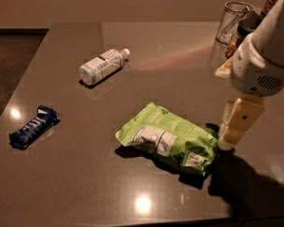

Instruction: Move green rice chip bag near rxbar blueberry

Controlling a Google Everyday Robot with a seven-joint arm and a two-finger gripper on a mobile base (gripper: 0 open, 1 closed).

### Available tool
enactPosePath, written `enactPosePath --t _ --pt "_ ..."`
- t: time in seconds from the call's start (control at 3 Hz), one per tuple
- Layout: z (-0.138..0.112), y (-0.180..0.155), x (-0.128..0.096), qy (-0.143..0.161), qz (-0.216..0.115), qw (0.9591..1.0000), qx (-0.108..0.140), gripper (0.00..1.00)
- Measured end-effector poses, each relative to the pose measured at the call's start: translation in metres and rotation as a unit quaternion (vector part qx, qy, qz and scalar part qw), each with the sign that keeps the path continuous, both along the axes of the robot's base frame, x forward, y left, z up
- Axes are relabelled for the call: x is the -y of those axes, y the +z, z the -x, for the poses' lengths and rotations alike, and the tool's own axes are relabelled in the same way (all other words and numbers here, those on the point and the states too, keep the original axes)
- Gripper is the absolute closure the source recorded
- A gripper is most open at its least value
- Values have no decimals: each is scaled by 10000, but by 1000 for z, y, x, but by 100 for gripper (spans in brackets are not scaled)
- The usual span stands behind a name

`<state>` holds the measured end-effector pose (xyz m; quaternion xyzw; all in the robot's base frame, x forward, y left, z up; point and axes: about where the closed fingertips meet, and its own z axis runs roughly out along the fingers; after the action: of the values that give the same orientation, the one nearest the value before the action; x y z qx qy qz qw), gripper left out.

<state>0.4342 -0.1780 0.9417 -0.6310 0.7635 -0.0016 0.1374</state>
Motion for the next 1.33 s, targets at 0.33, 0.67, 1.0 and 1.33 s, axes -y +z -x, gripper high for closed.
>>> enactPosePath --t 0.33,0.67,1.0,1.33 --pt "5 -16 -18 208 -105 9995 -193 0" --pt "17 -26 -42 521 -277 9975 -388 0" --pt "26 -39 -63 737 -293 9956 -495 0" --pt "34 -53 -81 904 -266 9936 -623 19"
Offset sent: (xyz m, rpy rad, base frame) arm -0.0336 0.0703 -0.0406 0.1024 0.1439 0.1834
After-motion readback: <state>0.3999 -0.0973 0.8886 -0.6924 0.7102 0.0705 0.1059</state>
